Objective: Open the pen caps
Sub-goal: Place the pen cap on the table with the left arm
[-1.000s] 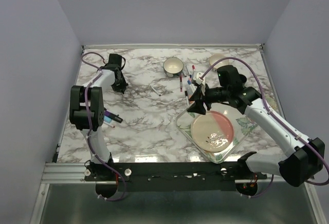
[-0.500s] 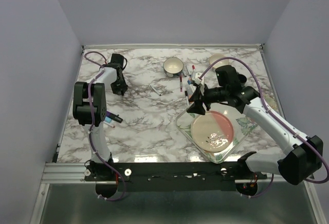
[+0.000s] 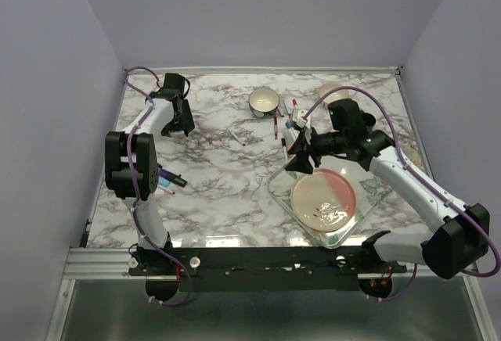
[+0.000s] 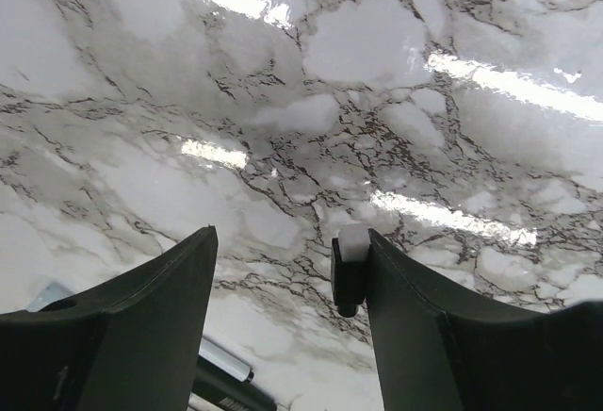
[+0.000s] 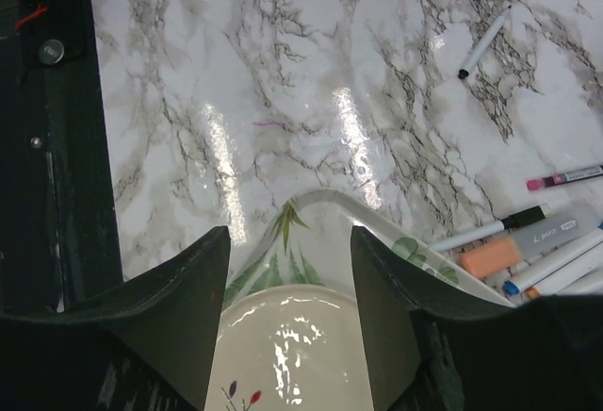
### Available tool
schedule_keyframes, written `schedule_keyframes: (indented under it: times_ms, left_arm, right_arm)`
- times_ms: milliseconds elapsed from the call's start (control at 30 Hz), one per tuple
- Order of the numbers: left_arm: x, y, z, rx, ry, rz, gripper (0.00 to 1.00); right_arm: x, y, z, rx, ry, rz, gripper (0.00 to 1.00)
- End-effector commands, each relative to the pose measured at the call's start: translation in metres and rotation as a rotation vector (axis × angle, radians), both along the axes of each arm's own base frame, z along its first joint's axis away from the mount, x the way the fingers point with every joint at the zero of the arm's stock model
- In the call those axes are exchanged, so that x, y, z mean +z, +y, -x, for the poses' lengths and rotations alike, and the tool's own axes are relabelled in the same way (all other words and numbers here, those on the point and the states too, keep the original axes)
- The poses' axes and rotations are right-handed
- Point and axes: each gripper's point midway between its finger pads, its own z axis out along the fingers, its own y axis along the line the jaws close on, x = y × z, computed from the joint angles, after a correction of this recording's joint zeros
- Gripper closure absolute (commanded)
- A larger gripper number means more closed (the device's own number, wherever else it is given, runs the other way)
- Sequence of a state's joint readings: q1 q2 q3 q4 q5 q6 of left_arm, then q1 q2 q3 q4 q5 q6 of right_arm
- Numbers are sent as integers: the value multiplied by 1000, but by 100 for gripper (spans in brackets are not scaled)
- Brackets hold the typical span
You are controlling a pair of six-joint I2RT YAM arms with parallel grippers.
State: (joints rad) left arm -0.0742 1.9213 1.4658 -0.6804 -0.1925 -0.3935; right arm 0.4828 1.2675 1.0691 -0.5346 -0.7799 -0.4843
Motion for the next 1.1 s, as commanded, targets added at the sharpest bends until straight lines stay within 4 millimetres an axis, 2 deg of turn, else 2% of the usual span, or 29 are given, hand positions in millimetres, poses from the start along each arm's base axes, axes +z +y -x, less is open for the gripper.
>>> schedule_keyframes:
  times_ms: [0, 400, 767, 867, 933, 1000, 1067]
  left_arm:
    - [21, 2, -5, -36, -55, -6, 29]
    - [-32, -5, 8, -87, 91, 73, 28]
    - [-55, 6, 18, -75, 173, 42, 23]
    - [-55, 5, 19, -75, 174, 47, 21]
    - [-49, 5, 16, -72, 151, 49, 21]
    - [-39, 7, 12, -65, 117, 50, 21]
    - [-19, 6, 5, -63, 50, 62, 21]
  right_arm:
    - [0, -2, -2, 5, 18, -1, 37]
    - [-5, -5, -7, -9, 34, 2, 37]
    - [-1, -6, -6, -7, 33, -7, 37]
    - [0, -7, -6, -7, 33, -8, 37]
    - [1, -7, -5, -7, 31, -11, 37]
    - [1, -7, -6, -7, 29, -12, 37]
    - [-1, -8, -7, -13, 29, -7, 37]
